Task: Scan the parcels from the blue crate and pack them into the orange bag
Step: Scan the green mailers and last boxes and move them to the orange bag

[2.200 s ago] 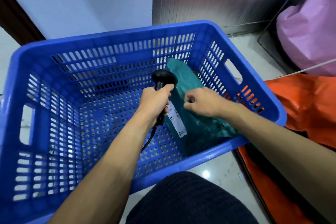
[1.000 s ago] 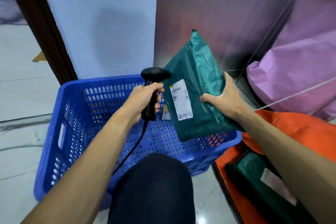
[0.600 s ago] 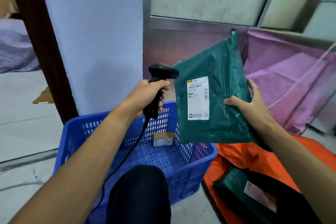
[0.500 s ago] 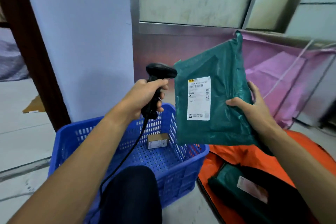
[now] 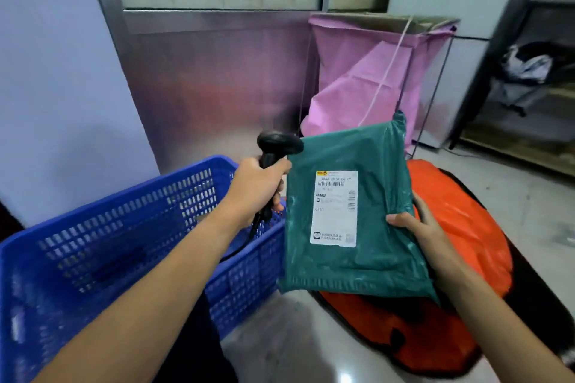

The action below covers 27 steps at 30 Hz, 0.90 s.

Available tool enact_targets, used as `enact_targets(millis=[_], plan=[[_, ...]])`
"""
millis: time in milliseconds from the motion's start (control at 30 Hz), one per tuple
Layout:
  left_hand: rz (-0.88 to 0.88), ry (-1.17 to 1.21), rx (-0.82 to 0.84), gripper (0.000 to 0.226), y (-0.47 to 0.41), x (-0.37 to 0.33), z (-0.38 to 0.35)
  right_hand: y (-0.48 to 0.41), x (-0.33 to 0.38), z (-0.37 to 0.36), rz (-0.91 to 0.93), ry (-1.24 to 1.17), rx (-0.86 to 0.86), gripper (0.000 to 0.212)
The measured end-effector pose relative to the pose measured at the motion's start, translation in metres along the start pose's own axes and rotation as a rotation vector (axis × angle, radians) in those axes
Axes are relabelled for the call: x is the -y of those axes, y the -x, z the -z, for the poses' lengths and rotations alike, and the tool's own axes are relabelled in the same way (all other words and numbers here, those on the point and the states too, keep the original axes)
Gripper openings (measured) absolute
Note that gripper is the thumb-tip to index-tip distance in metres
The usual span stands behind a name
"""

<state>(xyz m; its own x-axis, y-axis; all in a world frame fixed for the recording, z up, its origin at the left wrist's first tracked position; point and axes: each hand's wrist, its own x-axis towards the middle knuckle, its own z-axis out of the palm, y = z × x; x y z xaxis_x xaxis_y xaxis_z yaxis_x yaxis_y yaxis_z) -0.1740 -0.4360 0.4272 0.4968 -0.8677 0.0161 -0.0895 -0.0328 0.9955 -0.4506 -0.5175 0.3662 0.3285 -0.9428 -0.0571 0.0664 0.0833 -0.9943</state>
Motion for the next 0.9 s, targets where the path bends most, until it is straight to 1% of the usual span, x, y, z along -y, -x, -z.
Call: enact_targets(millis=[100,200,300,400,500,600,700,767,833,900], plan=[[0.063,-0.101,-0.002,0.025,0.000,0.031,-0.011,0.008,-0.037,0.016,-0.115,-0.035,0.011,0.077],[0.157,-0.114,0.025,0.028,0.002,0.060,-0.023,0.014,-0.070,0.029,-0.207,-0.012,-0.002,0.097],[0.217,-0.113,0.006,0.025,0.001,0.082,-0.029,0.018,-0.093,0.039,-0.281,0.010,0.010,0.101],[0.207,-0.183,-0.014,0.024,-0.003,0.098,-0.038,0.020,-0.115,0.044,-0.349,0.101,0.040,0.109],[0.184,-0.226,-0.002,0.024,-0.009,0.106,-0.052,0.022,-0.135,0.045,-0.421,0.147,0.090,0.109],[0.180,-0.284,0.054,0.027,-0.013,0.116,-0.062,0.026,-0.151,0.044,-0.491,0.183,0.115,0.107],[0.208,-0.323,0.112,0.029,-0.017,0.123,-0.071,0.031,-0.163,0.050,-0.550,0.237,0.143,0.105],[0.221,-0.310,0.118,0.027,-0.020,0.124,-0.074,0.035,-0.167,0.053,-0.585,0.286,0.190,0.103],[0.232,-0.284,0.115,0.025,-0.024,0.123,-0.080,0.036,-0.172,0.059,-0.616,0.300,0.183,0.104],[0.241,-0.279,0.111,0.026,-0.027,0.123,-0.084,0.037,-0.177,0.067,-0.629,0.309,0.138,0.109]])
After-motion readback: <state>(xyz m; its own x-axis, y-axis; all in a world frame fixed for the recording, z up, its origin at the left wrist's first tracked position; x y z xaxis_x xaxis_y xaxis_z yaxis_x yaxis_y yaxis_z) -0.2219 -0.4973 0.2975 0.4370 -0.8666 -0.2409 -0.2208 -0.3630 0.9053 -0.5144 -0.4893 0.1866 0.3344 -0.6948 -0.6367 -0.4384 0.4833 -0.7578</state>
